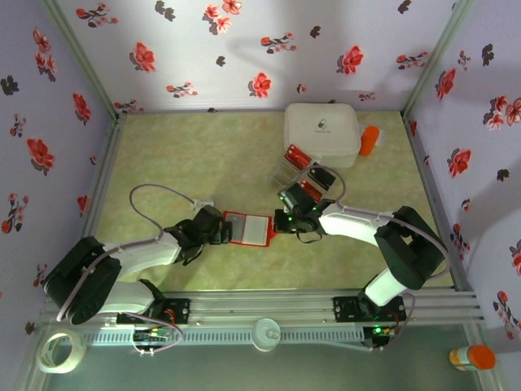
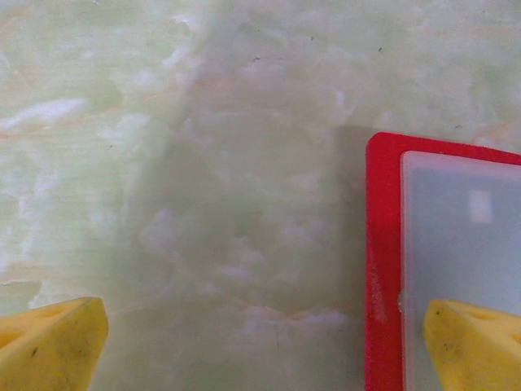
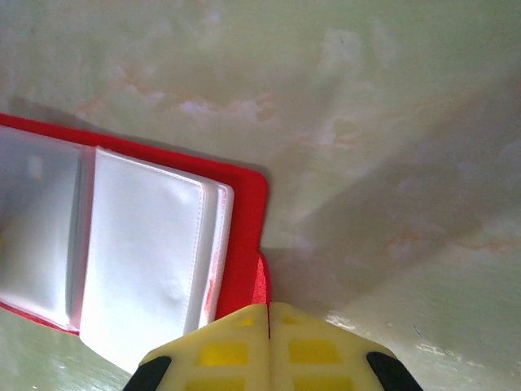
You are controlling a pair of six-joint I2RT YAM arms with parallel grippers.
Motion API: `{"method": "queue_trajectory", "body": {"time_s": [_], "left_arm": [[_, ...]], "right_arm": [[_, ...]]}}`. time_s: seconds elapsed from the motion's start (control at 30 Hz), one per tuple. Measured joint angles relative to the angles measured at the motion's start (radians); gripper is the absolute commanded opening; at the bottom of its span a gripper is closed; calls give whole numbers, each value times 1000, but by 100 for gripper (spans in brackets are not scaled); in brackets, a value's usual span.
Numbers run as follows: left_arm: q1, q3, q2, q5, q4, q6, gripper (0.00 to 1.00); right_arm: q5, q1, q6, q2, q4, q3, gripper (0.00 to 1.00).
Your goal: Put the credit cards into the card holder
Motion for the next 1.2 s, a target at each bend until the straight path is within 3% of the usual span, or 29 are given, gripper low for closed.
{"method": "queue_trajectory", "body": {"time_s": [0.6,0.7,0.87,1.2], "left_arm": [[-32,-5,-6,39,2,-28,100],[-41,-14,-6,42,9,-34,100],[-45,-26,-6,42,16,-48,100],[-47,-31,-5,37,24,-52,100]], "right_arm": [[-38,-23,-197,-1,-148,64,0],[-42,-33,-206,-1,-153,66,19],[-44,-41,-218,-8,-177,71,37],[-41,-63,-210,-113,-221,134,38]]}}
